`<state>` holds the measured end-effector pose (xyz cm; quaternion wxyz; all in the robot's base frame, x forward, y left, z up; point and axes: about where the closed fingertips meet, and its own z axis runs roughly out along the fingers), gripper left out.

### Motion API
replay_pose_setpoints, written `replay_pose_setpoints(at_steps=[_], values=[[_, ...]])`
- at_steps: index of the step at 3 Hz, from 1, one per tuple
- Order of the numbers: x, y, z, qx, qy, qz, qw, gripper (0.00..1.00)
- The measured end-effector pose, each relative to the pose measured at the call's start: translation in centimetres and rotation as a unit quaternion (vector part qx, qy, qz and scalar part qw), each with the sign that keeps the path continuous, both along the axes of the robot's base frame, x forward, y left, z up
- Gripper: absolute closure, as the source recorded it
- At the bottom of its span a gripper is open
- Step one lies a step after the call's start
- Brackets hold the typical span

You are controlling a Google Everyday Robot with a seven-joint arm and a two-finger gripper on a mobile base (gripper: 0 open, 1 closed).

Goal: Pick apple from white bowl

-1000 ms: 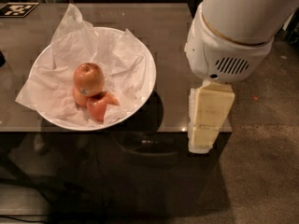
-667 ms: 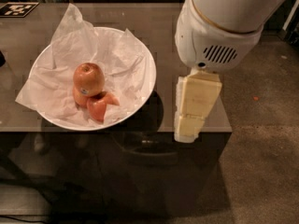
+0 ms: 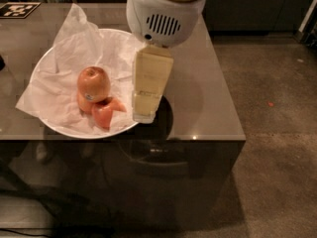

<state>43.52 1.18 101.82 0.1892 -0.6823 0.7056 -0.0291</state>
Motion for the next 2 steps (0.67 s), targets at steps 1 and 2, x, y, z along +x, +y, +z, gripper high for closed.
replay_pose_setpoints(at_steps=[1, 2], values=[[1.99, 2.79, -1.49, 0.011, 0.037, 0.027, 0.9989, 0.0], [2.04, 3.07, -1.07, 0.016, 0.028, 0.028, 0.9991, 0.0]])
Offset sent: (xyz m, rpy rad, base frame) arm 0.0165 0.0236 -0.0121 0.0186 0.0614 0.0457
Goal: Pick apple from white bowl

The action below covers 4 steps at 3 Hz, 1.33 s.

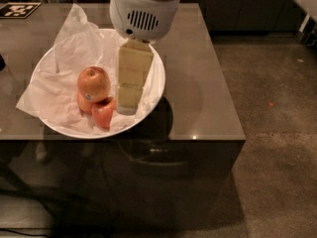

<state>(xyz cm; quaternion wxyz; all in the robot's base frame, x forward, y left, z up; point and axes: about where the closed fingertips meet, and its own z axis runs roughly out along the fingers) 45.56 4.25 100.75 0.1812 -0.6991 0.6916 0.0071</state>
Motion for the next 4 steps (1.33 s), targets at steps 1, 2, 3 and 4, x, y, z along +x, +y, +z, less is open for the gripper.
replay_pose_setpoints(at_steps=[1, 2, 3, 4], values=[[1.0, 1.5, 0.3, 0.012, -0.021, 0.019, 0.9995, 0.0], [2.8, 4.0, -0.2, 0.025, -0.01, 0.03, 0.9992, 0.0], [4.3, 6.1, -2.4, 0.034, 0.022, 0.028, 0.9988, 0.0], [5.3, 7.6, -6.6, 0.038, 0.075, 0.02, 0.9963, 0.0]])
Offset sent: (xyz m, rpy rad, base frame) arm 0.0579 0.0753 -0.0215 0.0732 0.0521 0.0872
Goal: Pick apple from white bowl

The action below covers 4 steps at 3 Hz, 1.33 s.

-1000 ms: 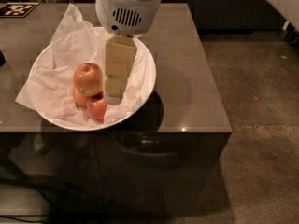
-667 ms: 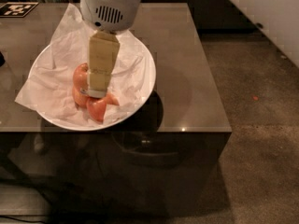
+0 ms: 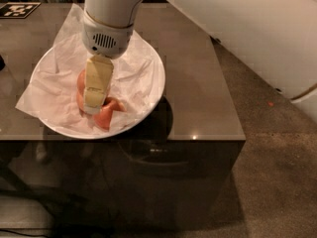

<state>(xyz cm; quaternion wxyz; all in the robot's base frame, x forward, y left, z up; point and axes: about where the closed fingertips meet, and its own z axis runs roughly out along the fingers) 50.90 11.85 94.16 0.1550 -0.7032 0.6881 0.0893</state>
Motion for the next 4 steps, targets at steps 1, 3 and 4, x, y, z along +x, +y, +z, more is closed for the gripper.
replay_pose_setpoints(at_steps=[1, 3, 4], values=[[0.2, 0.4, 0.5, 0.006, -0.005, 0.005, 1.0, 0.0], [0.7, 0.9, -0.6, 0.001, 0.002, 0.01, 0.9999, 0.0], [1.1, 0.6, -1.8, -0.005, 0.011, 0.006, 0.9999, 0.0]])
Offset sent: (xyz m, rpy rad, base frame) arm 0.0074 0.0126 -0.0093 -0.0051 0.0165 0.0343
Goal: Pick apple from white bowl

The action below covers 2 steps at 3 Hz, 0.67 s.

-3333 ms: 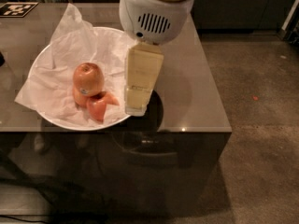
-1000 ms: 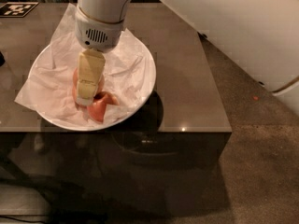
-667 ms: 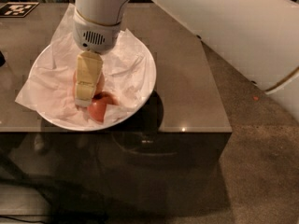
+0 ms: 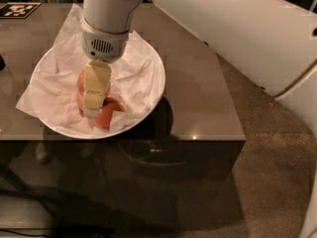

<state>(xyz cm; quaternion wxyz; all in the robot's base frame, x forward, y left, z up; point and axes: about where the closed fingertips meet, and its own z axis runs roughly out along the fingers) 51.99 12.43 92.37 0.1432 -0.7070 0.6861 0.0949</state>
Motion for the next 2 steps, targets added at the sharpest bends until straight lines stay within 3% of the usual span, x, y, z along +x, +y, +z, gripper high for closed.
replay_pose_setpoints(at_steps=[1, 2], values=[[0.0, 0.0, 0.0, 0.0, 0.0, 0.0, 1.0, 0.0], [0.0, 0.0, 0.0, 0.0, 0.0, 0.0, 1.0, 0.19]])
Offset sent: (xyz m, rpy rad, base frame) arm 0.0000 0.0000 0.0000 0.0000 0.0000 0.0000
